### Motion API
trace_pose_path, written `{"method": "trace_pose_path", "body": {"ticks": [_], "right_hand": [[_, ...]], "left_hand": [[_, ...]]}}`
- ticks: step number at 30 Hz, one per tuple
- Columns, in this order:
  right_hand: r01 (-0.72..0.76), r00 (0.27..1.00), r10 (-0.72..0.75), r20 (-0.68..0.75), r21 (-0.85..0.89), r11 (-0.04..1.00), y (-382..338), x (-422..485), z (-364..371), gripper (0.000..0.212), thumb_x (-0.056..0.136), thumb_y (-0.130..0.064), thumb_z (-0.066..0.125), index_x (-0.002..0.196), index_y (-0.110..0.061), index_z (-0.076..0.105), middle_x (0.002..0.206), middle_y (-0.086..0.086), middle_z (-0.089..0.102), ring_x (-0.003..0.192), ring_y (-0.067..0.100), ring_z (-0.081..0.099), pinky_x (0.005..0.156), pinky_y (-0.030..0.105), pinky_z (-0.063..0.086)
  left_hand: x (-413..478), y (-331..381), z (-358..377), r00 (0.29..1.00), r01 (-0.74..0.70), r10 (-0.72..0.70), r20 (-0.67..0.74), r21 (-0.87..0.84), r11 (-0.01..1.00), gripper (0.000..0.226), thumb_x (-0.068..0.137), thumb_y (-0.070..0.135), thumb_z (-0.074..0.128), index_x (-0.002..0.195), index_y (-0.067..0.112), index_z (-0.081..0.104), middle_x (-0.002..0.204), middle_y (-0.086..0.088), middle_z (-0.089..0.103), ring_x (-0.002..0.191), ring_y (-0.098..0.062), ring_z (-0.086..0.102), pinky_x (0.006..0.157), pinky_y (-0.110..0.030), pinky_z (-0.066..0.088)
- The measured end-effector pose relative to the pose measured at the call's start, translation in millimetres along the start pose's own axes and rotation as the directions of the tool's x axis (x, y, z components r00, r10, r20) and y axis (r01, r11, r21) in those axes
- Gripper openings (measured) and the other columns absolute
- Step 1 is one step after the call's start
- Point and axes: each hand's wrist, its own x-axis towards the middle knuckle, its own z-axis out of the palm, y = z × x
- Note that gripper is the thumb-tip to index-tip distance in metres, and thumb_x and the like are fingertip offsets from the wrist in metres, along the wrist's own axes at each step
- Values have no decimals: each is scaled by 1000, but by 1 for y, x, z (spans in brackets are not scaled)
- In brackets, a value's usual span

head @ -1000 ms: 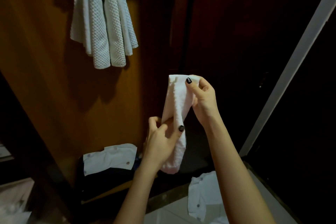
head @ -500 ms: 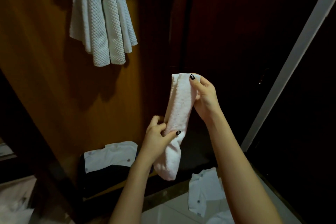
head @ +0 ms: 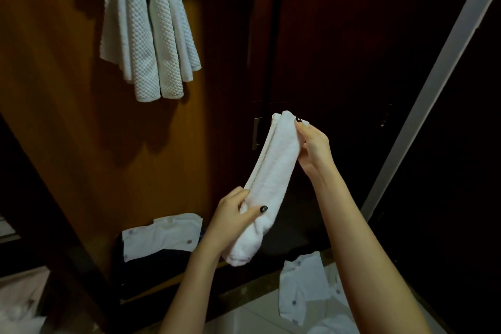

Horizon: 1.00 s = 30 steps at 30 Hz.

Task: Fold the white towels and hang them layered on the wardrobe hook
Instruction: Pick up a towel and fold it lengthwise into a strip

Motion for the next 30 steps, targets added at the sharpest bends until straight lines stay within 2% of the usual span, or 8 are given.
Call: {"method": "trace_pose_path", "body": {"ticks": [3,7,9,12,17,22,25,30], "right_hand": [[-4,999,5,-35,30,1000,1,2,-6,19,93,-18,65,103,-3,71,91,5,76,90,20,73,77,33,58],[-6,997,14,-79,103,995,3,2,-8,13,93,-16,65,97,-5,70,87,4,76,86,19,74,76,33,57],[14,996,-6,-85,100,995,3,1,-4,12,94,-16,64,96,-6,69,88,5,75,85,18,73,74,31,57],[50,993,-40,-113,93,994,5,-2,8,13,96,-16,62,99,-3,65,90,7,72,83,17,72,70,28,58],[92,979,-50,-196,212,973,3,-6,24,11,98,-13,59,95,-5,65,87,7,72,77,14,72,68,26,58],[104,959,-21,-284,281,954,-1,-7,24,10,98,-13,58,92,-7,65,85,7,71,72,13,72,62,25,58],[74,975,-25,-219,217,973,0,-10,26,12,98,-13,58,97,-4,65,88,8,71,75,15,72,64,27,59],[78,986,-60,-157,106,991,0,-13,28,14,98,-14,58,103,-1,62,96,12,67,87,21,67,76,32,58]], "left_hand": [[-2,-11,-4,996,43,-53,69,137,990,33,89,27,69,65,24,45,80,10,43,64,5,44,59,-11,35],[-12,-28,4,988,153,-150,-32,105,983,34,98,29,56,73,6,57,83,0,53,69,-3,52,67,-23,38],[-13,-33,10,983,167,-159,-94,85,982,26,98,26,56,90,3,65,103,2,57,86,-10,58,77,-28,43],[-9,-36,20,954,217,-190,-230,97,971,32,92,25,65,118,6,63,133,5,39,112,-12,48,91,-27,39],[-14,-44,37,853,330,-406,-328,-264,906,63,80,19,80,133,16,47,134,-4,49,122,-23,51,97,-38,46],[-13,-35,42,817,234,-188,-546,15,972,91,75,27,83,148,20,29,154,-5,29,140,-23,29,108,-37,31],[13,-23,34,887,247,-198,-416,68,967,97,76,38,80,151,28,21,155,-1,30,141,-24,26,114,-47,29],[44,-16,25,958,266,-253,-132,98,959,76,75,36,79,138,28,37,125,-1,57,113,-24,55,94,-47,48]]}}
